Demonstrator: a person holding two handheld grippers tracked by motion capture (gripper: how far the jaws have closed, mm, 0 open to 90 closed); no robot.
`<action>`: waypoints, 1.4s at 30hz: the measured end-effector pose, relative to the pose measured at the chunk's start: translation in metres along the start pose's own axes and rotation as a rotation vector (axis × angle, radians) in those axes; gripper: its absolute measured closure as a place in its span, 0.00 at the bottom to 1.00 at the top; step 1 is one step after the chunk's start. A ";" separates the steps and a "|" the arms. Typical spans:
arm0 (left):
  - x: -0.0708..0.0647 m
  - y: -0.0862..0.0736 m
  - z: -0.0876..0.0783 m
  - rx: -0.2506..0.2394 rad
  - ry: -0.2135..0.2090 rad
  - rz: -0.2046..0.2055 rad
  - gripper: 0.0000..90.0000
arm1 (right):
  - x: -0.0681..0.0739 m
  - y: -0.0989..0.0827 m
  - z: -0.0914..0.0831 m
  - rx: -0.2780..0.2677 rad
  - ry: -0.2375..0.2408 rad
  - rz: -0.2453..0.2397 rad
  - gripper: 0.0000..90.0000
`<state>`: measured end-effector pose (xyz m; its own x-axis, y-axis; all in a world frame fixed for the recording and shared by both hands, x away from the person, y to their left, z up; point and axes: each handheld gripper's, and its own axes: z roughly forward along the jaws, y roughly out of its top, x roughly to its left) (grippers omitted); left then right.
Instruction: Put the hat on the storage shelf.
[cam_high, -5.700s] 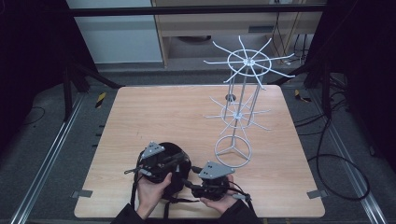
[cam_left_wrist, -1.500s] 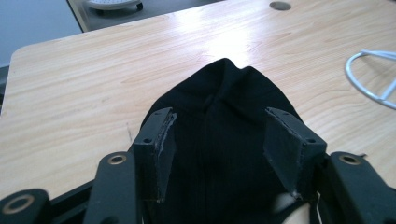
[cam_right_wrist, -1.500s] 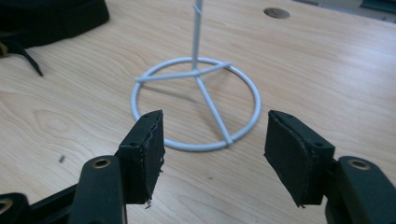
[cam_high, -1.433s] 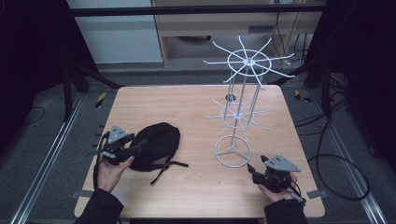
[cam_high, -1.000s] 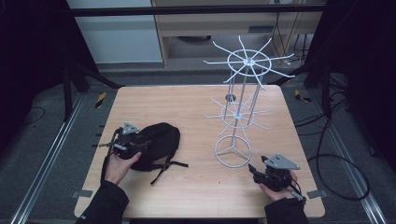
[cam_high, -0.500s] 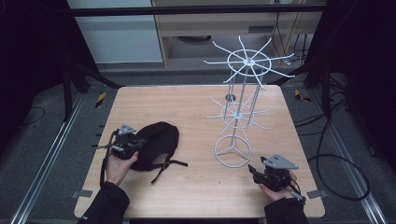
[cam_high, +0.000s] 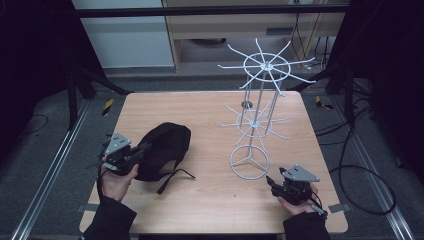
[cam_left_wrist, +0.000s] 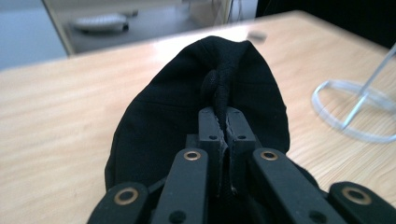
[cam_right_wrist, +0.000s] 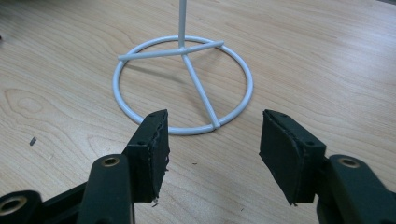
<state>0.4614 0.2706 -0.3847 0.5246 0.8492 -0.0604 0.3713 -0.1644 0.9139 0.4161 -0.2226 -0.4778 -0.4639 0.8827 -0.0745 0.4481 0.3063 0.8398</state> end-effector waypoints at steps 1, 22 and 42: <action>-0.001 0.003 -0.004 -0.022 -0.006 -0.003 0.97 | 0.000 0.000 0.000 0.000 -0.001 0.001 0.46; -0.045 0.045 -0.074 -0.365 -0.142 0.004 0.97 | -0.001 0.000 0.000 -0.015 -0.022 -0.006 0.46; -0.052 0.094 -0.082 -0.566 -0.196 -0.016 0.97 | -0.001 -0.001 0.001 -0.015 -0.027 -0.012 0.45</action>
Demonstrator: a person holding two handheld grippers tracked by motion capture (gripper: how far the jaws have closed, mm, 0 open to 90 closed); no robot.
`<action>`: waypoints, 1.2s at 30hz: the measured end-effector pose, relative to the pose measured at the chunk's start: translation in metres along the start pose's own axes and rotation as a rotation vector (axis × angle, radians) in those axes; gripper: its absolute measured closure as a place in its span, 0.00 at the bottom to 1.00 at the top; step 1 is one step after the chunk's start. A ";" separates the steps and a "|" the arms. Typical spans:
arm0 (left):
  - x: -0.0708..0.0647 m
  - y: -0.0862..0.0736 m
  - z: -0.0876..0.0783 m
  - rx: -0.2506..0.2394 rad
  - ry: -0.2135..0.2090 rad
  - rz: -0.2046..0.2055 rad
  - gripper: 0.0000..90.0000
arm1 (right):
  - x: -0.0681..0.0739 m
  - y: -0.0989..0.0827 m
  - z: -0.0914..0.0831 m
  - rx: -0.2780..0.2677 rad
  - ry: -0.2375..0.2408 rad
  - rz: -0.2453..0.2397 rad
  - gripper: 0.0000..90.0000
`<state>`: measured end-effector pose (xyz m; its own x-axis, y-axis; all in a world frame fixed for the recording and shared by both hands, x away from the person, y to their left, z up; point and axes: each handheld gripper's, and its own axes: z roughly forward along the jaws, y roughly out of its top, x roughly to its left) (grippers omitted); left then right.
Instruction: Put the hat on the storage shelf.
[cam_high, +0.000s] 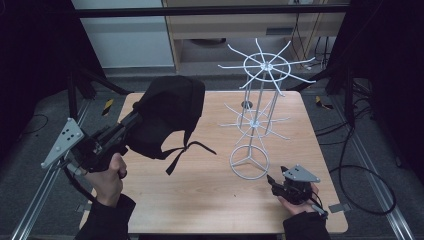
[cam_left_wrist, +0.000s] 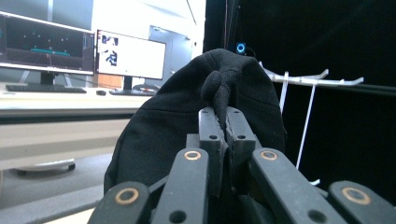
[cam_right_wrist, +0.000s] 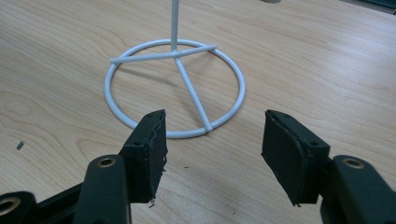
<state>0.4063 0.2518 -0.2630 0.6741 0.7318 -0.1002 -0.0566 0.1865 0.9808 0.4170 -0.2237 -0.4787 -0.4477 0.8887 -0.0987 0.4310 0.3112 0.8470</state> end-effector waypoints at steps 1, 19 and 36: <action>0.000 0.003 0.002 -0.006 -0.001 -0.003 0.97 | 0.000 0.000 0.000 0.000 0.000 0.001 0.45; -0.013 0.033 0.044 -0.061 -0.059 -0.014 0.97 | 0.000 0.000 0.001 -0.004 0.001 -0.002 0.44; -0.020 0.009 0.078 0.040 -0.126 -0.040 0.97 | 0.000 0.000 0.000 -0.002 0.009 0.001 0.44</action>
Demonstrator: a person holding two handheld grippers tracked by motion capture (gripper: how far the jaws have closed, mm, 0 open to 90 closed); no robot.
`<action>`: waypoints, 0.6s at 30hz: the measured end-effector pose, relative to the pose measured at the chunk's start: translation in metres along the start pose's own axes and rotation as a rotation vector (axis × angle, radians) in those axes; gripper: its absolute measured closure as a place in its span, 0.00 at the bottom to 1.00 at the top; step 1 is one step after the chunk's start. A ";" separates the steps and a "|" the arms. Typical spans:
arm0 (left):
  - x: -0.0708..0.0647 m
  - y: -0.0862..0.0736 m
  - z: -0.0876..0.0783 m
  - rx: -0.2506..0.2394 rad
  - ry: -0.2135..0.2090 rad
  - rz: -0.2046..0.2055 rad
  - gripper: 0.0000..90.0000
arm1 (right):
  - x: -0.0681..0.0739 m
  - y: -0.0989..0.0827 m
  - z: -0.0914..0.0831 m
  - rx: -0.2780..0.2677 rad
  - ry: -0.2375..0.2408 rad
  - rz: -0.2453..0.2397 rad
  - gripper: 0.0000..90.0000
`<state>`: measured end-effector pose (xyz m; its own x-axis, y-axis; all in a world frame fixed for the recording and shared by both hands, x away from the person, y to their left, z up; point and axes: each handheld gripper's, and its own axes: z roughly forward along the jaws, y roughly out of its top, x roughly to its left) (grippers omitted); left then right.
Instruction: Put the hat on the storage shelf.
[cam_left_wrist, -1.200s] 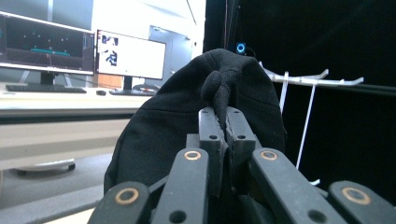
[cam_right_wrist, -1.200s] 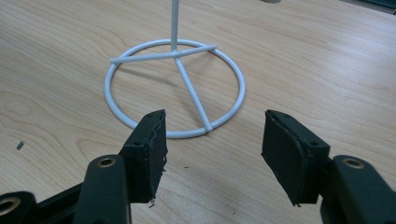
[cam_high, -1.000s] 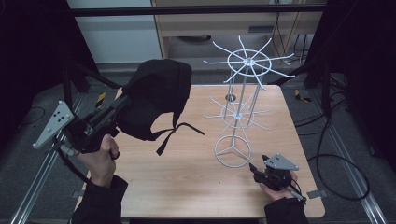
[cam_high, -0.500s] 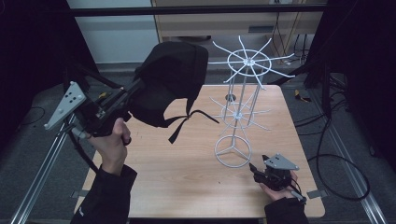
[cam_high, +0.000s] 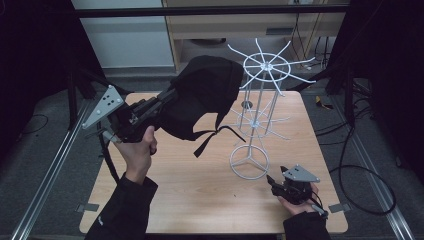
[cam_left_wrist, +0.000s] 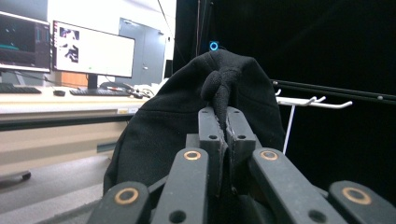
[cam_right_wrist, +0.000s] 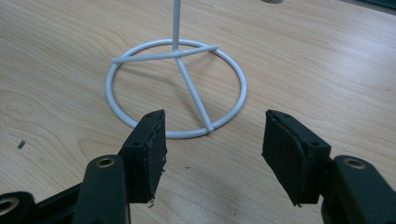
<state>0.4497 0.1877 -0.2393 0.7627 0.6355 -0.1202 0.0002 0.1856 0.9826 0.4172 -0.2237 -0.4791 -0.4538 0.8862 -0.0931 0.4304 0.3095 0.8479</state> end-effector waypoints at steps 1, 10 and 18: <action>0.001 -0.002 0.000 0.005 -0.007 -0.006 0.97 | 0.000 0.000 0.000 0.000 0.000 0.000 0.44; 0.004 -0.017 0.001 0.066 -0.011 -0.013 0.95 | 0.000 0.000 0.001 0.006 -0.003 -0.007 0.44; 0.006 -0.031 0.002 0.115 -0.008 -0.009 0.95 | 0.001 -0.001 0.001 0.009 -0.003 -0.006 0.43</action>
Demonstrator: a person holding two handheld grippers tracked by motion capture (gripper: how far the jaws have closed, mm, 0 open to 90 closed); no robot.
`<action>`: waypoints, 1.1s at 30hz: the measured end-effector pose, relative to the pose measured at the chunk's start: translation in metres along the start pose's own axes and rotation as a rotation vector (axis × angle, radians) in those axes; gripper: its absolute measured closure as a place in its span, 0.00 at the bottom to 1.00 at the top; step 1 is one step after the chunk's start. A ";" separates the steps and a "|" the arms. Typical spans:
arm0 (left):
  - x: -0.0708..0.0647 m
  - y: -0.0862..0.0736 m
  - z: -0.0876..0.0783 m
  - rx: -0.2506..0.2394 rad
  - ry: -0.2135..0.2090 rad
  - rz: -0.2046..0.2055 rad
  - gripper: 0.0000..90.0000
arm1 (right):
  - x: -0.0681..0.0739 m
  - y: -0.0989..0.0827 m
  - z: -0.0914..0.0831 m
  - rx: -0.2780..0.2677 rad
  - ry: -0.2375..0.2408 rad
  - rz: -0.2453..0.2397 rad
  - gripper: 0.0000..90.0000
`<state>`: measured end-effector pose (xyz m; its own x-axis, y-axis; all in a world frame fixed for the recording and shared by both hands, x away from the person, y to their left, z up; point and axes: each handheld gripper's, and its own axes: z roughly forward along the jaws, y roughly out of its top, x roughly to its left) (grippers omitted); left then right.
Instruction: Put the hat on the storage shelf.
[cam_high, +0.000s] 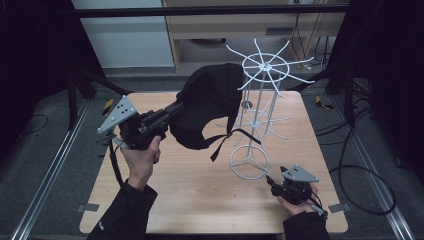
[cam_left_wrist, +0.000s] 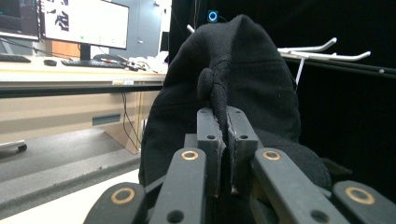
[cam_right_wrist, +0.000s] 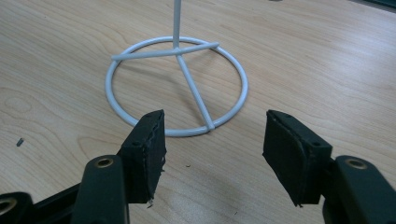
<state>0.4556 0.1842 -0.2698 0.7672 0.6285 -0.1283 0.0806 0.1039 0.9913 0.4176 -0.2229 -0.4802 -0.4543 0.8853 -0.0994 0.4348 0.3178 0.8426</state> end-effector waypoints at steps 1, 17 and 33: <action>0.000 -0.001 0.001 0.006 0.002 0.001 0.95 | 0.000 0.000 0.000 0.000 0.000 0.001 0.43; -0.007 -0.018 0.017 0.094 0.001 0.034 0.87 | 0.000 -0.001 0.001 0.001 -0.002 0.000 0.42; -0.003 -0.030 -0.017 0.125 0.105 0.095 0.44 | -0.001 -0.001 0.000 0.004 -0.008 0.011 0.41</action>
<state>0.4405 0.1922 -0.2994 0.7049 0.7087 -0.0296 0.0944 -0.0524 0.9942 0.4177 -0.2241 -0.4811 -0.4435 0.8913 -0.0948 0.4425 0.3097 0.8416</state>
